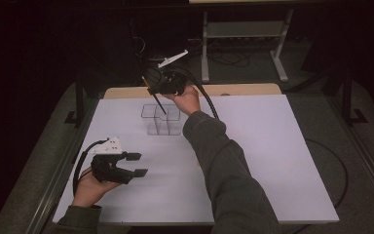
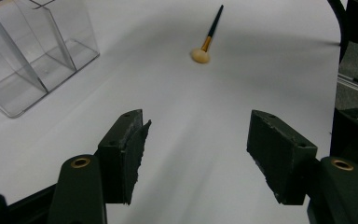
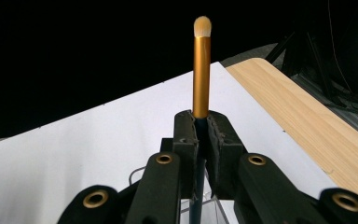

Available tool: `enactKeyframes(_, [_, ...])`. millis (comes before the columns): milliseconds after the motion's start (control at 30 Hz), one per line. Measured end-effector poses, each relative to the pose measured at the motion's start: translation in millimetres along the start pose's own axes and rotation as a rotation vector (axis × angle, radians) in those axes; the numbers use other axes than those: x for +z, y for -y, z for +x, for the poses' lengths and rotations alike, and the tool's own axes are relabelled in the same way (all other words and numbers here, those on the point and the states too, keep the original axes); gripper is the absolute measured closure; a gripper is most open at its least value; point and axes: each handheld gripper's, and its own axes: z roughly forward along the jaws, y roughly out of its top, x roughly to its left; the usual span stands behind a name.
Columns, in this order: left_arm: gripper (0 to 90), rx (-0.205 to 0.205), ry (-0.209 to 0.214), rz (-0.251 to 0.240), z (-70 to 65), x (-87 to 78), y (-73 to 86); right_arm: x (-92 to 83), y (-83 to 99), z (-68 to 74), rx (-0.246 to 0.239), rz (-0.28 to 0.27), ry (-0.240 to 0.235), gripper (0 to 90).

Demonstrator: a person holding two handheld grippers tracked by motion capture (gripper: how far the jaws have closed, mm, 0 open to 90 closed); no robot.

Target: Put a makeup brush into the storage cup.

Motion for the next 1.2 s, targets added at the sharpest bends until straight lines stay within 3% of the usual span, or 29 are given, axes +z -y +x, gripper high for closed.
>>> enactKeyframes(767, [36.0, 0.012, 0.007, 0.021, -0.1, 3.7, 0.3, 3.5, 18.7, 1.2, 0.018, -0.01, 0.002, 81.9])
enactKeyframes(1200, [36.0, 0.008, 0.007, 0.018, -0.6, 4.8, 0.7, 2.9, 27.3, 4.1, 0.004, 0.008, 0.017, 81.8])
